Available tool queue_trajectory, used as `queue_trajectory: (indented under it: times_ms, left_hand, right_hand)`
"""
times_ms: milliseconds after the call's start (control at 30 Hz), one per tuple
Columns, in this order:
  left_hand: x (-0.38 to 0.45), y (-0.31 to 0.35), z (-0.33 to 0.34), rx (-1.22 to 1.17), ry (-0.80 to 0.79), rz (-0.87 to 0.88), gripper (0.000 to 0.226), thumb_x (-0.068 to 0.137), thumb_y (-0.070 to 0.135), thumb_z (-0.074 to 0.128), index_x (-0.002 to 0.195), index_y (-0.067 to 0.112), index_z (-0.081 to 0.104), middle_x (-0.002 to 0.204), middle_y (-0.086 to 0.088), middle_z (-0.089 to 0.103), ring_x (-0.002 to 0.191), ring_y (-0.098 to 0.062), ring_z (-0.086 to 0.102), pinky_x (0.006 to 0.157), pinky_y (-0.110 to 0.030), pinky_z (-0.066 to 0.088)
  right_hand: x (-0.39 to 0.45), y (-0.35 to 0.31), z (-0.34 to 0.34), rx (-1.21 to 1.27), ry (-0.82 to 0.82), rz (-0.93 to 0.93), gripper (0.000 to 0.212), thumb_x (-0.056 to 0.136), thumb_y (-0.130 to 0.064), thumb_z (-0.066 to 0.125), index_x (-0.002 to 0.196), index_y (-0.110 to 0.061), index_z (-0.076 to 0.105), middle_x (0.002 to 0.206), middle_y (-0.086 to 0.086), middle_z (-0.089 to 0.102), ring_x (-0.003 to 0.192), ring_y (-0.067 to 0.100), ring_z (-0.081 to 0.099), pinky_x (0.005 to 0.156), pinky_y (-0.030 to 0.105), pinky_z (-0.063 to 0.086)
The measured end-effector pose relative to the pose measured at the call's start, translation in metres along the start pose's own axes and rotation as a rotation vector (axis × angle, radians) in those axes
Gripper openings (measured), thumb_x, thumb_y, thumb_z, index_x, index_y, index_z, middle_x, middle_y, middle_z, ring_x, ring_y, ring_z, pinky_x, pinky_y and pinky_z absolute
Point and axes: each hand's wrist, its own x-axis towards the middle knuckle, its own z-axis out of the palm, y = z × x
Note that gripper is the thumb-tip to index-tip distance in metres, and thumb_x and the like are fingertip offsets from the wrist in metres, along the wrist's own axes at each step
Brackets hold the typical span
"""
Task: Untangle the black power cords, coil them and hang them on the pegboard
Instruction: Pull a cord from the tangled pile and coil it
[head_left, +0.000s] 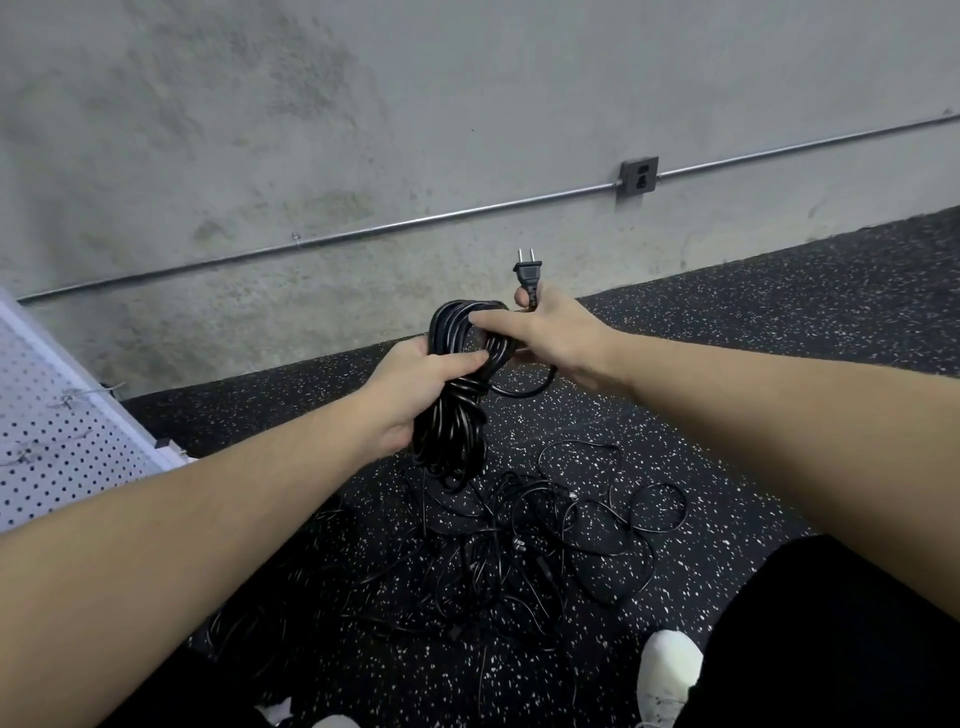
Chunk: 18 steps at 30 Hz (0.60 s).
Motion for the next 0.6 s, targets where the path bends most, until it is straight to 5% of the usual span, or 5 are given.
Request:
queue_trajectory:
  times_ms: [200, 333, 467, 567, 600]
  left_hand:
    - [-0.004, 0.009, -0.002, 0.028, 0.077, 0.215, 0.005, 0.095, 0.024, 0.072, 0.095, 0.022, 0.076, 0.086, -0.001, 0.077, 0.081, -0.018, 0.072, 0.08, -0.047, 0.058]
    - [-0.006, 0.008, 0.0, 0.144, 0.103, 0.233, 0.012, 0.085, 0.048, 0.069, 0.086, 0.038, 0.077, 0.094, -0.003, 0.079, 0.092, -0.028, 0.074, 0.092, -0.06, 0.056]
    - [0.001, 0.005, -0.01, 0.152, 0.177, 0.18, 0.036, 0.085, 0.056, 0.065, 0.103, 0.024, 0.068, 0.096, -0.013, 0.077, 0.092, -0.036, 0.074, 0.093, -0.065, 0.054]
    - [0.004, 0.007, -0.021, 0.179, 0.271, 0.185, 0.061, 0.074, 0.068, 0.066, 0.11, 0.02, 0.065, 0.103, -0.009, 0.074, 0.099, -0.034, 0.072, 0.094, -0.057, 0.055]
    - [0.005, 0.006, -0.023, 0.223, 0.292, 0.194, 0.057, 0.08, 0.065, 0.065, 0.112, 0.018, 0.064, 0.104, -0.007, 0.073, 0.101, -0.031, 0.07, 0.093, -0.05, 0.054]
  right_hand:
    - [0.004, -0.009, 0.0, 0.142, 0.051, -0.011, 0.044, 0.09, -0.021, 0.077, 0.089, -0.021, 0.033, 0.077, 0.003, 0.065, 0.072, 0.021, 0.072, 0.056, 0.027, 0.056]
    - [0.005, -0.008, 0.004, -0.02, 0.0, -0.009, 0.042, 0.092, -0.037, 0.073, 0.092, -0.012, 0.04, 0.085, 0.015, 0.058, 0.089, 0.033, 0.074, 0.067, 0.042, 0.064]
    - [-0.003, -0.017, 0.004, -0.314, 0.086, -0.027, 0.055, 0.106, -0.045, 0.032, 0.124, 0.003, 0.053, 0.125, 0.027, 0.061, 0.116, 0.039, 0.058, 0.094, 0.044, 0.05]
    - [-0.008, -0.023, -0.004, -0.235, 0.09, -0.042, 0.044, 0.111, -0.031, 0.018, 0.102, -0.008, 0.054, 0.104, 0.017, 0.068, 0.104, 0.033, 0.064, 0.081, 0.033, 0.042]
    - [-0.01, -0.025, -0.002, -0.238, 0.012, -0.032, 0.042, 0.112, -0.032, 0.019, 0.098, -0.013, 0.054, 0.093, 0.01, 0.07, 0.096, 0.032, 0.066, 0.087, 0.042, 0.051]
